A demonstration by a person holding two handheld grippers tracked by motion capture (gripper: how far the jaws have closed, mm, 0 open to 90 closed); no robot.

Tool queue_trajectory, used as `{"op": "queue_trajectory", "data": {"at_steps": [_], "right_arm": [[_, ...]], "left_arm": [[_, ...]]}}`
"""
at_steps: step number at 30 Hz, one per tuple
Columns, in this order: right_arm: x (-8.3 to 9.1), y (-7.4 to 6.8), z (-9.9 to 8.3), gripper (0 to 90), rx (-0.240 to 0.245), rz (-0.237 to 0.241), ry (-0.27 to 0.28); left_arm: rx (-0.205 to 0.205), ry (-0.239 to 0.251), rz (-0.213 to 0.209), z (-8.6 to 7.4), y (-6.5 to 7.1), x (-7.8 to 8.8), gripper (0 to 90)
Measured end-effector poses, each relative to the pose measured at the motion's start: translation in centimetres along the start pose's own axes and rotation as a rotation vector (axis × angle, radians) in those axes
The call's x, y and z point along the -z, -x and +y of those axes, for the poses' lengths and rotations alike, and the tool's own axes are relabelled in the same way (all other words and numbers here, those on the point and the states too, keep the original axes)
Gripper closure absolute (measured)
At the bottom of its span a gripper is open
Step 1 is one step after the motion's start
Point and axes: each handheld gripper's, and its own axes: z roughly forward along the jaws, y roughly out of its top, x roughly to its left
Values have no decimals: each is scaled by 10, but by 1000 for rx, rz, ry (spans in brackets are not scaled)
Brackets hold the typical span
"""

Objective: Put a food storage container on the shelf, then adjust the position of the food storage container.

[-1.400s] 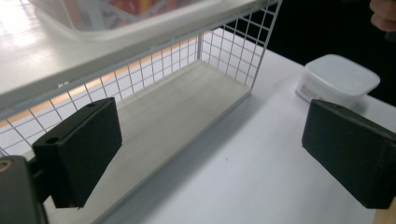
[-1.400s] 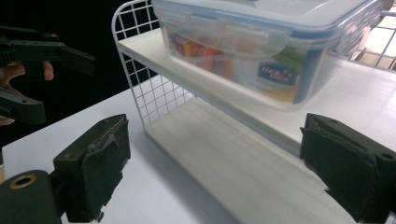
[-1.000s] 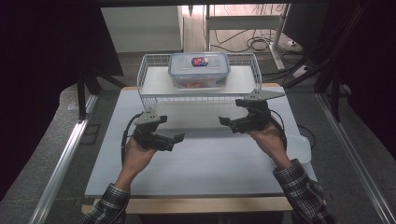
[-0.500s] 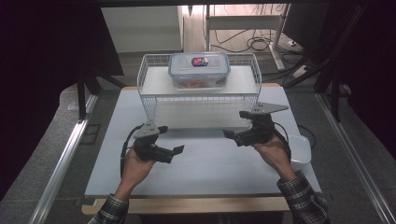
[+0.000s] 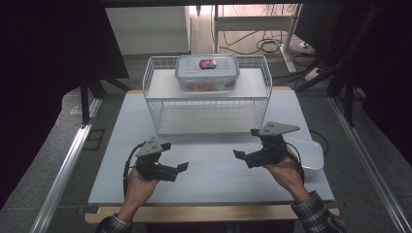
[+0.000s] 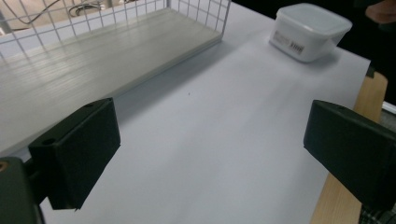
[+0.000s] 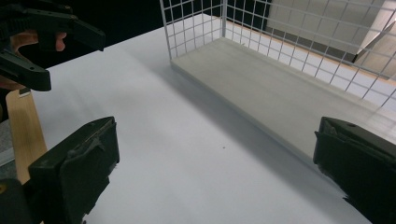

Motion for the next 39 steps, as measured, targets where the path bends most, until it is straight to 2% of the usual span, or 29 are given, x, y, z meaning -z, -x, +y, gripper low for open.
{"op": "queue_trajectory", "data": {"at_steps": [4, 8, 15, 18, 22, 27, 32, 36, 39], "right_arm": [[0, -4, -12, 6, 9, 4, -40], [0, -8, -25, 6, 29, -13, -71], [4, -10, -42, 25, -1, -20, -68], [5, -13, -50, 31, -2, -24, -69], [5, -18, -62, 33, -3, -22, -70], [4, -19, -73, 35, -8, -21, -104], [2, -16, -78, 36, -26, -27, -132], [3, -13, -77, 0, -60, -64, -148], [6, -12, -74, 0, -84, -84, -122]], "left_arm": [[-8, 2, 23, -10, 3, 2, 29], [-24, -12, 56, -21, 6, 0, 20], [7, -15, 67, -35, 7, 4, 18], [15, -35, 65, -39, 9, 7, 27], [-8, -63, 90, -46, 11, 8, 31], [-28, -90, 114, -53, 12, 8, 29], [-22, -82, 123, -55, 10, 11, 30], [-22, -80, 121, -55, 10, 10, 30], [-21, -86, 116, -55, 9, 9, 30]]}}
